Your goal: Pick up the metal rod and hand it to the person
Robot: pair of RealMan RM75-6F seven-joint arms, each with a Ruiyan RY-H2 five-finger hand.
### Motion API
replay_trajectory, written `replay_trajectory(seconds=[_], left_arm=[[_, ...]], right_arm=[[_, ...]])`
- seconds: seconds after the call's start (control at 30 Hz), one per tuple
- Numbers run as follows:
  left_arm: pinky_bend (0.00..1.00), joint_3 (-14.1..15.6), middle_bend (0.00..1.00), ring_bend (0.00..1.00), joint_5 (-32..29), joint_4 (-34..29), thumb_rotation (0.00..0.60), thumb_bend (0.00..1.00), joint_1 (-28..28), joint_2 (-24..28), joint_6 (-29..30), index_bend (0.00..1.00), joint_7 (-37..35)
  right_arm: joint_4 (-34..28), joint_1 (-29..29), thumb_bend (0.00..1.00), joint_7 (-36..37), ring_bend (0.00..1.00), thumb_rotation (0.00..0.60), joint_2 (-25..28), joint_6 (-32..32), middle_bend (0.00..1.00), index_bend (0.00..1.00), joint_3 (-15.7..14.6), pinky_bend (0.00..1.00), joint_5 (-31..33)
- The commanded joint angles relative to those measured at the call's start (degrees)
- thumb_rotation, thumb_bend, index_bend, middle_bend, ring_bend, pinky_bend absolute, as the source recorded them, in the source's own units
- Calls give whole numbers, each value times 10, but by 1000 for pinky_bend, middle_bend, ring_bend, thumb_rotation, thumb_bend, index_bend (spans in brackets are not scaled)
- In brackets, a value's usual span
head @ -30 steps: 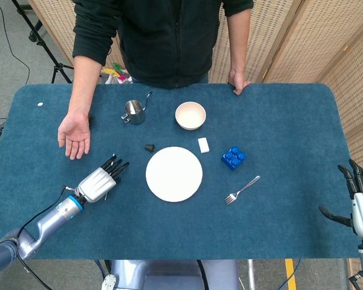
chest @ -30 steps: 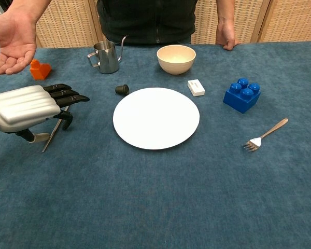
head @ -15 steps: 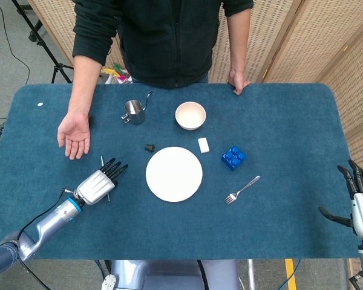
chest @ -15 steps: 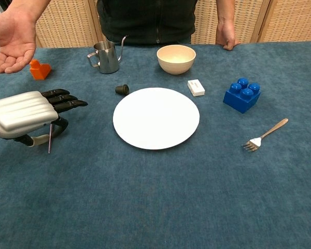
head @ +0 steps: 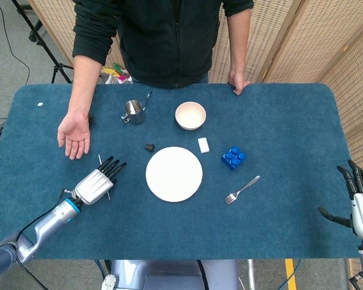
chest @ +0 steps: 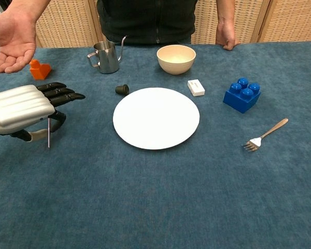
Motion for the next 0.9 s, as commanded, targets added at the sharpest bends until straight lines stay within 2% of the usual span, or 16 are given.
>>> replay_trajectory(seconds=[0.03, 0.3, 0.47, 0.57, 0.7, 0.9], left_arm=[[0, -6, 0, 0, -4, -21, 600, 565, 2, 14, 13, 786, 16], [0, -16, 0, 0, -23, -104, 600, 588, 13, 60, 20, 787, 85], [0, -28, 0, 0, -76, -237, 600, 588, 44, 100, 10, 787, 214], [0, -26, 0, 0, -68, -289, 600, 589, 46, 116, 15, 788, 263], [0, -24, 0, 0, -46, -317, 600, 589, 38, 126, 17, 787, 288], [0, -27, 0, 0, -10, -341, 600, 587, 17, 132, 17, 788, 281]], right_arm=[[-1, 0, 0, 1, 0, 600, 1, 0, 0, 90, 0, 0, -1], [-2, -1, 0, 5, 0, 600, 3, 2, 0, 90, 0, 0, -1], [-4, -2, 0, 8, 0, 600, 5, 3, 0, 90, 0, 0, -4], [-5, -2, 0, 9, 0, 600, 6, 3, 0, 90, -1, 0, -6], [-6, -3, 0, 10, 0, 600, 7, 5, 0, 90, -2, 0, -7], [-6, -3, 0, 11, 0, 600, 8, 4, 0, 90, -2, 0, -6]])
